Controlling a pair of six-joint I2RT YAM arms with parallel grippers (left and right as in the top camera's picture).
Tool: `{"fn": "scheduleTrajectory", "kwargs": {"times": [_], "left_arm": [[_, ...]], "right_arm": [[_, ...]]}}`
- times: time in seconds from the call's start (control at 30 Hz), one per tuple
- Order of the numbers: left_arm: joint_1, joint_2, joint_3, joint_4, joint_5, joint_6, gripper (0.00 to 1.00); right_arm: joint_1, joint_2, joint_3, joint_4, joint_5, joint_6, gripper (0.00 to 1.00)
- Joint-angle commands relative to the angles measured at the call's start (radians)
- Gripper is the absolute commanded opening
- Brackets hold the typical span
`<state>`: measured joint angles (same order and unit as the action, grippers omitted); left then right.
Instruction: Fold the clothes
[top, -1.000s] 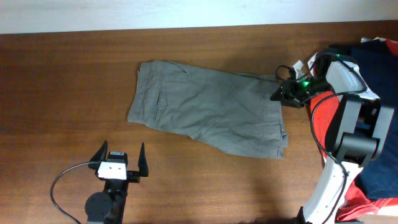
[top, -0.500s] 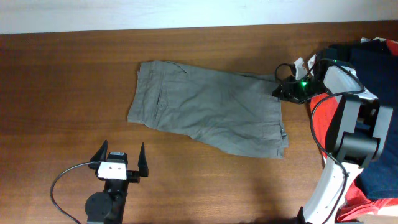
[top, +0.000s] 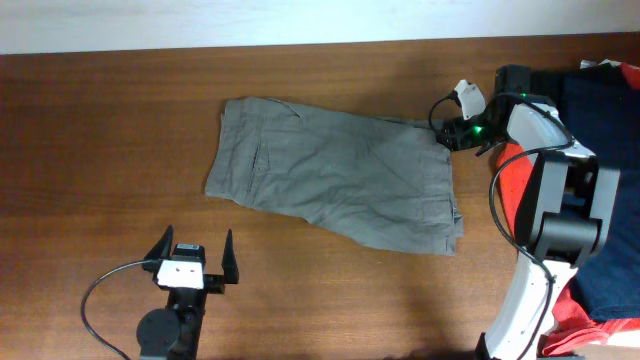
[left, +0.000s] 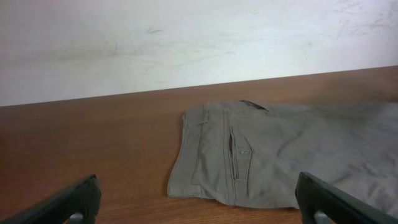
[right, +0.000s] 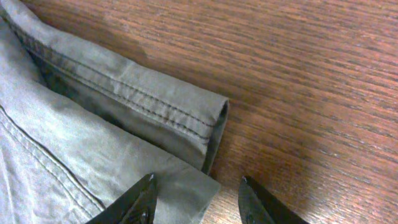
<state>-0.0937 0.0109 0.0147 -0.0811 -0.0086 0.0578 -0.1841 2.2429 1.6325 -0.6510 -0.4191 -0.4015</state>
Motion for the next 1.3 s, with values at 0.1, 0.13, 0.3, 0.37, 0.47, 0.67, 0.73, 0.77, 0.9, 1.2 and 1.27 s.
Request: {"fn": "scheduleTrajectory", "kwargs": {"times": [0.1,0.13,0.3,0.37,0.47,0.67,0.73,0.77,0.9,1.2,1.27], "left_arm": [[-0.005,-0.005,-0.006,-0.002,-0.003,0.012,1.0],[-0.005,-0.005,-0.006,-0.002,-0.003,0.012,1.0],[-0.005,-0.005,-0.006,-0.002,-0.003,0.012,1.0],[-0.005,-0.005,-0.006,-0.002,-0.003,0.012,1.0],[-0.005,-0.005,-0.006,-0.002,-0.003,0.012,1.0],[-0.005,-0.005,-0.006,-0.002,-0.003,0.012,1.0],[-0.005,-0.005,-0.006,-0.002,-0.003,0.012,1.0],[-0.005,-0.005,-0.006,-0.002,-0.003,0.012,1.0],[-0.005,-0.005,-0.006,-0.002,-0.003,0.012,1.0],[-0.005,-0.005,-0.006,-0.002,-0.003,0.012,1.0],[-0.005,-0.005,-0.006,-0.002,-0.003,0.012,1.0]], "right_arm": [[0.032,-0.005,0.0,0.036,0.013,-0.119,0.46],[0.039,-0.002,0.0,0.045,0.012,-0.125,0.46],[0.047,0.006,0.0,0.048,0.119,-0.145,0.45],[0.047,0.006,0.0,0.058,0.132,-0.145,0.31],[0.048,0.006,0.0,0.054,0.098,-0.145,0.18],[0.047,-0.05,0.055,-0.01,0.055,-0.14,0.04],[0.047,-0.119,0.064,-0.048,0.045,-0.105,0.04],[0.047,-0.141,0.064,-0.075,0.028,-0.076,0.04],[0.101,-0.142,0.058,-0.281,-0.033,-0.061,0.04],[0.263,-0.142,-0.013,-0.266,0.29,-0.001,0.05],[0.262,-0.142,-0.013,-0.208,0.293,-0.001,0.13]]}}
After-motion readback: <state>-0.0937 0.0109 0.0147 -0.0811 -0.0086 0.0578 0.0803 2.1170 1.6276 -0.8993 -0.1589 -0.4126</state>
